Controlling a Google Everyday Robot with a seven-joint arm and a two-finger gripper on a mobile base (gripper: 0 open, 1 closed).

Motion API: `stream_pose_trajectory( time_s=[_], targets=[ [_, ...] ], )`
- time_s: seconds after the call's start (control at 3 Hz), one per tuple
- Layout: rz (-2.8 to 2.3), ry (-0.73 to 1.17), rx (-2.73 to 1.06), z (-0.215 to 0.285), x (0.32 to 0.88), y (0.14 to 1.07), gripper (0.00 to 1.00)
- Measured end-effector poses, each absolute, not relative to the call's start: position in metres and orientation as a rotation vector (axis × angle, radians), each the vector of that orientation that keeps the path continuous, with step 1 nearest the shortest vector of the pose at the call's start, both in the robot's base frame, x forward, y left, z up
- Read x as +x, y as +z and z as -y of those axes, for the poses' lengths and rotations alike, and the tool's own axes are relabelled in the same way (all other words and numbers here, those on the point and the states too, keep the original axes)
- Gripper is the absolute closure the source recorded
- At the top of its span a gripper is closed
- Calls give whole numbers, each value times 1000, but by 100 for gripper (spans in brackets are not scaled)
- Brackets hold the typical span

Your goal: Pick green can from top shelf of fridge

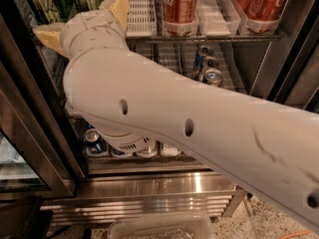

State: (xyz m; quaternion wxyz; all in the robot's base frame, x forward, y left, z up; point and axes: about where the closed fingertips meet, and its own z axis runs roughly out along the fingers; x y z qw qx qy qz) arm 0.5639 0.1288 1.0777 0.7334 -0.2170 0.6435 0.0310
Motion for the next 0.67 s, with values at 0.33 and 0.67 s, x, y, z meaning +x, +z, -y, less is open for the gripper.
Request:
stream_pose_trajectory(
  time_s=[0.33, 0.67],
  targets=[
    [-1429, 61, -448, -131, 567, 1079, 7],
    [-1435, 56, -416, -133, 569, 1081, 17]
  ],
)
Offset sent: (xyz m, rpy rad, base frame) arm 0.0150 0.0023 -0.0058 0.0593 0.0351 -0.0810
